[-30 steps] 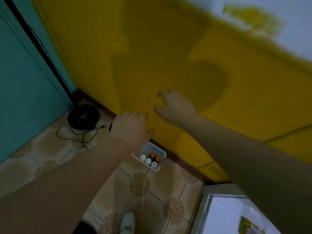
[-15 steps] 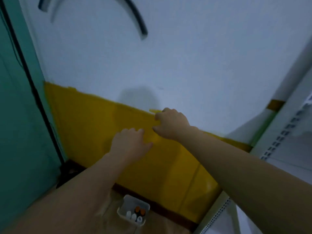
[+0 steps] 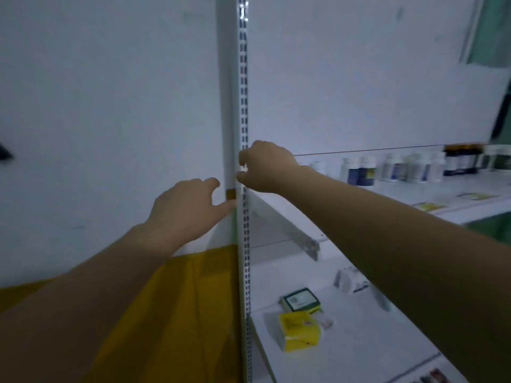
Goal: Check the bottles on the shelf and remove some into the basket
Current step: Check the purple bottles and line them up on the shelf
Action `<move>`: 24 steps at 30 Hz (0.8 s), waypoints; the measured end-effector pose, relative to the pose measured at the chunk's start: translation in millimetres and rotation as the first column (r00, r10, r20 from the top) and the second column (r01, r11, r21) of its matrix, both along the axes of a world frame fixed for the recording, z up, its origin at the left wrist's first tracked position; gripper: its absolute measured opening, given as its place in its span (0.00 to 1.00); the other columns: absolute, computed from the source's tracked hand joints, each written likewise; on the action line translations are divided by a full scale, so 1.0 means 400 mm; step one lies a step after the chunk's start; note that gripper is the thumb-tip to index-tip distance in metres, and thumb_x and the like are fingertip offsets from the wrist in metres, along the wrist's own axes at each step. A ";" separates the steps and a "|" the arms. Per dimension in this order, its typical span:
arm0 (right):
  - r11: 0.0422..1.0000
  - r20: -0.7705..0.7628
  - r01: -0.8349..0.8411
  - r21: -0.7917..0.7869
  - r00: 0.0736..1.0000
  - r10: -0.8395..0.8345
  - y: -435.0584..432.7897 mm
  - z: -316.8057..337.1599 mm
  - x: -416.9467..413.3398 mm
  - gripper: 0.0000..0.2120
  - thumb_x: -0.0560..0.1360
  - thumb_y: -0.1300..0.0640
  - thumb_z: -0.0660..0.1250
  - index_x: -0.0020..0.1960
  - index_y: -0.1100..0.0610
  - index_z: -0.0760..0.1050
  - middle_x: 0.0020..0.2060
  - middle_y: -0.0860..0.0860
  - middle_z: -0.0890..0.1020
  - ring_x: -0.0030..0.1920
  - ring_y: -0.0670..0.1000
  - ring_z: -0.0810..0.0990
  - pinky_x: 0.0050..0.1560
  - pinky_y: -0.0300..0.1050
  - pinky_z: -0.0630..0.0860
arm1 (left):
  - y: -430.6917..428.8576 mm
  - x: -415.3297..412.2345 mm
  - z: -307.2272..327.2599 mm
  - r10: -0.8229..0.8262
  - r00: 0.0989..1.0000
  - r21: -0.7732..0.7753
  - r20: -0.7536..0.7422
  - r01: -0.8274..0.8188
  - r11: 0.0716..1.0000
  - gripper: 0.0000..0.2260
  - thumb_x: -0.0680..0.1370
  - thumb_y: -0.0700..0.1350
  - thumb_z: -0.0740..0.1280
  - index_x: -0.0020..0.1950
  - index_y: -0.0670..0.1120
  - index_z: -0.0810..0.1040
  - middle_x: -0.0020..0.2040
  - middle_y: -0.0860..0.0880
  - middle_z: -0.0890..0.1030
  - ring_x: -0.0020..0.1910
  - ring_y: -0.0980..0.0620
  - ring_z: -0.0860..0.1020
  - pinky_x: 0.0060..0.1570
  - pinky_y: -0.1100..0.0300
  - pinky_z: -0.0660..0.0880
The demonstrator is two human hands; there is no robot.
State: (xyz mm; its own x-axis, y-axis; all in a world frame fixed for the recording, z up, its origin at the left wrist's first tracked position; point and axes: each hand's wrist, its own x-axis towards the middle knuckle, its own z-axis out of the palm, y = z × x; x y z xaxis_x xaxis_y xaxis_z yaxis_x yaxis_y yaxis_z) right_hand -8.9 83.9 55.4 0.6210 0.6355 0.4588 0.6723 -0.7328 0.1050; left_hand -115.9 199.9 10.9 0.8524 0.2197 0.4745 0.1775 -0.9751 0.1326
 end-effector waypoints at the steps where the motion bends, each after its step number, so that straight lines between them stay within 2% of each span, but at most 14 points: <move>1: 0.998 -0.005 0.055 0.019 0.998 -0.055 -0.068 0.010 0.013 0.17 0.78 0.48 0.60 0.62 0.55 0.73 0.58 0.54 0.74 0.58 0.57 0.74 0.51 0.48 0.69 | -0.049 0.025 0.016 -0.058 0.998 0.000 0.007 0.058 0.998 0.26 0.76 0.64 0.58 0.69 0.53 0.68 0.63 0.48 0.75 0.59 0.48 0.75 0.51 0.54 0.73; 6: 0.941 -0.043 0.334 0.050 0.942 -0.333 -0.432 0.007 0.048 0.19 0.78 0.47 0.59 0.64 0.55 0.73 0.60 0.56 0.73 0.61 0.58 0.72 0.56 0.49 0.69 | -0.338 0.148 0.063 -0.281 0.960 0.058 0.013 0.280 0.958 0.25 0.76 0.64 0.57 0.68 0.53 0.69 0.63 0.49 0.75 0.61 0.47 0.73 0.53 0.54 0.72; 12: 0.821 -0.052 0.569 0.046 0.822 -0.567 -0.848 -0.014 0.061 0.19 0.78 0.47 0.59 0.65 0.55 0.72 0.61 0.56 0.73 0.59 0.58 0.74 0.52 0.49 0.72 | -0.741 0.263 0.039 -0.574 0.819 0.052 0.021 0.572 0.819 0.24 0.76 0.63 0.58 0.68 0.54 0.70 0.65 0.51 0.75 0.62 0.49 0.73 0.54 0.55 0.72; 14: 0.774 -0.060 0.632 0.044 0.775 -0.630 -0.984 -0.022 0.066 0.19 0.78 0.46 0.59 0.64 0.55 0.72 0.61 0.56 0.73 0.59 0.58 0.74 0.52 0.50 0.72 | -0.879 0.302 0.026 -0.625 0.781 0.052 -0.010 0.624 0.779 0.23 0.76 0.63 0.58 0.67 0.53 0.69 0.64 0.50 0.75 0.61 0.49 0.73 0.54 0.54 0.73; 18: 0.686 -0.098 0.725 0.057 0.688 -0.719 -1.264 -0.058 0.089 0.18 0.78 0.46 0.59 0.61 0.56 0.74 0.57 0.56 0.75 0.57 0.58 0.75 0.53 0.49 0.74 | -1.152 0.369 0.004 -0.690 0.724 0.048 -0.010 0.689 0.723 0.20 0.77 0.61 0.58 0.63 0.53 0.72 0.56 0.50 0.78 0.53 0.50 0.76 0.47 0.56 0.75; 21: 0.613 -0.182 0.789 0.055 0.611 -0.770 -1.461 -0.097 0.116 0.16 0.78 0.48 0.58 0.59 0.56 0.74 0.55 0.56 0.76 0.56 0.58 0.75 0.48 0.46 0.72 | -1.332 0.421 -0.024 -0.719 0.695 0.027 -0.025 0.719 0.694 0.23 0.77 0.62 0.58 0.68 0.53 0.70 0.63 0.50 0.75 0.59 0.50 0.75 0.50 0.57 0.73; 24: 0.565 -0.239 0.824 0.040 0.557 -0.796 -1.613 -0.120 0.157 0.17 0.78 0.48 0.59 0.61 0.57 0.73 0.56 0.55 0.77 0.56 0.57 0.76 0.50 0.47 0.73 | -1.476 0.504 -0.045 -0.734 0.678 0.016 -0.052 0.735 0.678 0.24 0.76 0.64 0.58 0.67 0.53 0.70 0.64 0.51 0.75 0.60 0.50 0.74 0.53 0.56 0.73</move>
State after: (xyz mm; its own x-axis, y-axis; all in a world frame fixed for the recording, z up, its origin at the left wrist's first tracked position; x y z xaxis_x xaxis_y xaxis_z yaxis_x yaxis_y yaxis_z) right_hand 54.0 -561.4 7.3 0.9168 -0.2359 0.3222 -0.2190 -0.9717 -0.0884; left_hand 85.8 -390.5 -7.0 0.7502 -0.4995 0.4331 -0.5935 -0.7976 0.1081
